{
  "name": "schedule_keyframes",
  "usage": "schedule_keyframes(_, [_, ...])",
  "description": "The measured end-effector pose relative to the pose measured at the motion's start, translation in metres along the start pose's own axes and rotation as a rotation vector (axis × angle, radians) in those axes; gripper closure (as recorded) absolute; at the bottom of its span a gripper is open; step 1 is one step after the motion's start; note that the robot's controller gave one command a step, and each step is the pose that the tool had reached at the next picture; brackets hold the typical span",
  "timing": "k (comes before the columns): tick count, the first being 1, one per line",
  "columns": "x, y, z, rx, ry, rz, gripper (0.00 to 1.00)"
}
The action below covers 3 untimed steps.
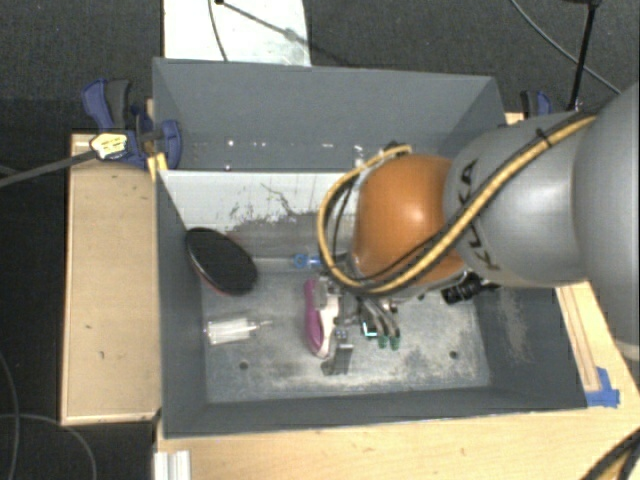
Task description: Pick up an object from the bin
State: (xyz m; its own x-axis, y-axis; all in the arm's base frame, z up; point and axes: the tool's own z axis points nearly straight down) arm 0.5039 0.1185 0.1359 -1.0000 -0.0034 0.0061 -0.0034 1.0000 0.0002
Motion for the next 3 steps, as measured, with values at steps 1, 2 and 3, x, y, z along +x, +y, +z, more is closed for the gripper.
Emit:
schedule_keyframes(1, [-0.047, -0.01, 0.062, -0.003, -0.01, -0.321, 0.0])
schedule_keyframes(2, [-0.072, 0.009, 0.033, 0.001, -0.013, -0.553, 0.0])
schedule_keyframes(3, [-0.043, 0.095, 0.035, -0.001, -0.01, -0.811, 0.0])
